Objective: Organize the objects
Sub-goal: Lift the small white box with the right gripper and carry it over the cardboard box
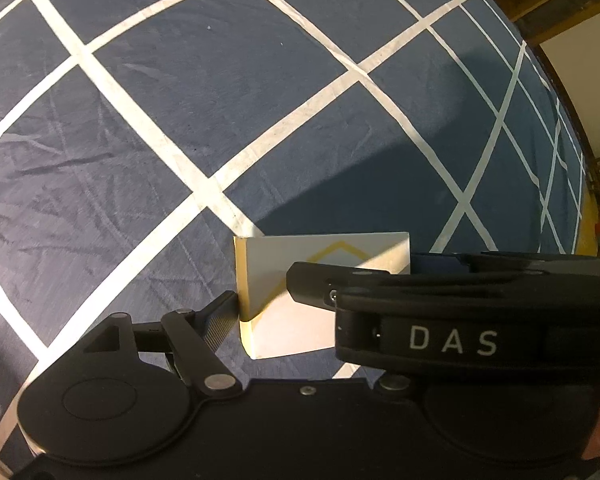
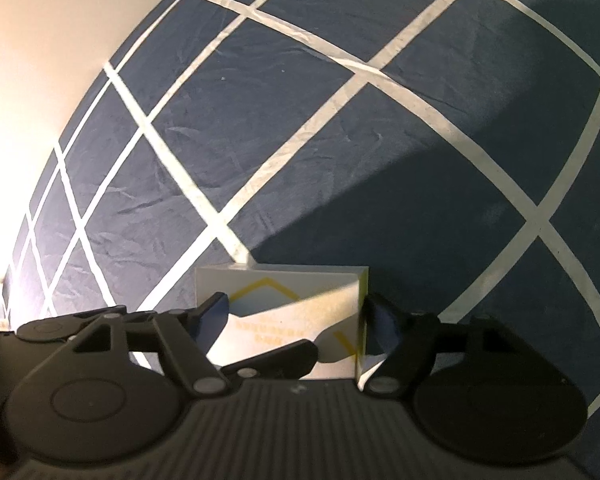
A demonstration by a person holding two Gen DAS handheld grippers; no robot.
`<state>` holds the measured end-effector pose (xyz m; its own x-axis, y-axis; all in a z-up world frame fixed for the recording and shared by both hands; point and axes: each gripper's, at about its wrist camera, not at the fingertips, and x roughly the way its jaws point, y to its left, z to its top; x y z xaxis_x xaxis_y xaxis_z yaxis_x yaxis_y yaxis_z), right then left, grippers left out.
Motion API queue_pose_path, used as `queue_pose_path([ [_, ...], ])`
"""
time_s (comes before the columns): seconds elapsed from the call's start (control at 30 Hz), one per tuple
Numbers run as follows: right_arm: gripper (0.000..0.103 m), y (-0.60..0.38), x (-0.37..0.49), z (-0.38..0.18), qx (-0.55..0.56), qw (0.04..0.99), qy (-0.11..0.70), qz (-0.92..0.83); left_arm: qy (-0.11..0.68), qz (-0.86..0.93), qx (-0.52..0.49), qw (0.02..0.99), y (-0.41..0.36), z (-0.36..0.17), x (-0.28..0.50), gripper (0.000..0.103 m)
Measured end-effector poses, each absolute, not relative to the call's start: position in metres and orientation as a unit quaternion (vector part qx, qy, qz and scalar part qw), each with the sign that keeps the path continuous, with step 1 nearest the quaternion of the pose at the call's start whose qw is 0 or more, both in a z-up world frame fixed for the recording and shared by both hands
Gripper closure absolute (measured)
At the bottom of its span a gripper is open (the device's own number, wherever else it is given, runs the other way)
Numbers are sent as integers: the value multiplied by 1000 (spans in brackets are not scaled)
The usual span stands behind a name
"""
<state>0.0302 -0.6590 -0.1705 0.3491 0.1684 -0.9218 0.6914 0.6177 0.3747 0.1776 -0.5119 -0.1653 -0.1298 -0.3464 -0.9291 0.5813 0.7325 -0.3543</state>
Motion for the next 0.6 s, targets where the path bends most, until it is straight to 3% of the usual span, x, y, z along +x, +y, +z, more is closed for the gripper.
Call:
queue_pose_path([
  [0.6,29,-596,11,-111,349,768,526,-105,629,-293,55,718,-452,-106,131,29],
])
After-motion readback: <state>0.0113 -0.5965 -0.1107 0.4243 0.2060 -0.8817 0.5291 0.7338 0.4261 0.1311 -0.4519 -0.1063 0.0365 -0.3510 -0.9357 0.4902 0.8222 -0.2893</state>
